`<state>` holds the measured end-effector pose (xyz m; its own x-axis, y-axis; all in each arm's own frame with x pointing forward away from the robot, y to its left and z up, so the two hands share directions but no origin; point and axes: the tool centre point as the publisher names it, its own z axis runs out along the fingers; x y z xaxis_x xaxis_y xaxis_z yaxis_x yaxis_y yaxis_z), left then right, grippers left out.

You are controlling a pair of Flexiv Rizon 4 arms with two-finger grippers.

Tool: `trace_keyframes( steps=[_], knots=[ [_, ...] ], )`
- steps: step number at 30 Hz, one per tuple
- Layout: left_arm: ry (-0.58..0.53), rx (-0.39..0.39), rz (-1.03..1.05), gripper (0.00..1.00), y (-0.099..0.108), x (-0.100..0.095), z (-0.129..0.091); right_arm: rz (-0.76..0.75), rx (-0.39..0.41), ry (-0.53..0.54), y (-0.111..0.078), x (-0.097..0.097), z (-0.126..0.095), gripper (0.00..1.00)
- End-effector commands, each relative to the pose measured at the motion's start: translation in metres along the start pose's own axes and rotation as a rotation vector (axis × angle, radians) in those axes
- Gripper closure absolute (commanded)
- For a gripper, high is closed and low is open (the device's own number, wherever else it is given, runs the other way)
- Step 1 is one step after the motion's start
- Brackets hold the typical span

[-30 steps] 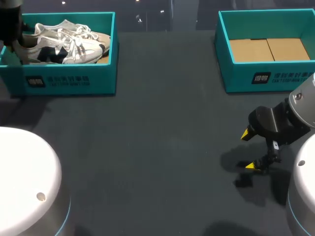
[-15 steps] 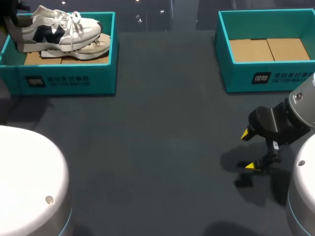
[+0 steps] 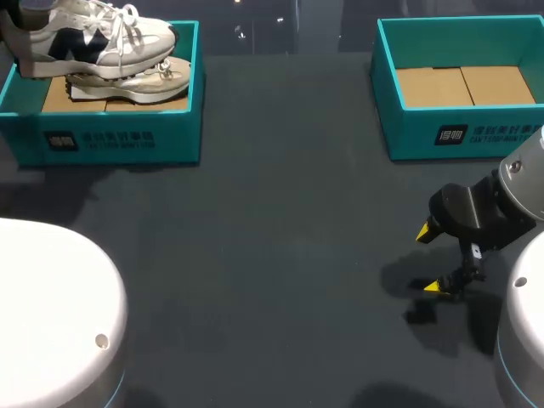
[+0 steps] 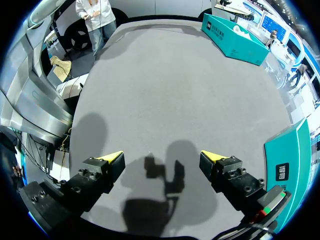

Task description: Take the shoe out of the shoebox, open the shoe tongue, remove and reinsert the insole, then place the shoe into the shoebox

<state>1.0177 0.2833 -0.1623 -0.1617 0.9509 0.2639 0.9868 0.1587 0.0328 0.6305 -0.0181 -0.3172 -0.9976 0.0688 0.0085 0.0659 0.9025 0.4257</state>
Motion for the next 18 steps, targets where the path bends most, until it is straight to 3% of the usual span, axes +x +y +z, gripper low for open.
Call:
trace_keyframes(
  steps=[1, 8, 18],
  knots=[
    [-0.005, -0.015, 0.000, 1.00, -0.005, 0.002, -0.001, 0.000, 0.002, -0.004, 0.000, 0.002, 0.000, 0.00],
    [-0.005, -0.015, 0.000, 1.00, -0.005, 0.002, -0.001, 0.000, 0.002, -0.004, 0.000, 0.002, 0.000, 0.00],
    [-0.028, -0.032, 0.024, 1.00, -0.084, 0.011, -0.031, 0.000, 0.002, -0.004, 0.000, 0.002, 0.000, 0.00]
  ],
)
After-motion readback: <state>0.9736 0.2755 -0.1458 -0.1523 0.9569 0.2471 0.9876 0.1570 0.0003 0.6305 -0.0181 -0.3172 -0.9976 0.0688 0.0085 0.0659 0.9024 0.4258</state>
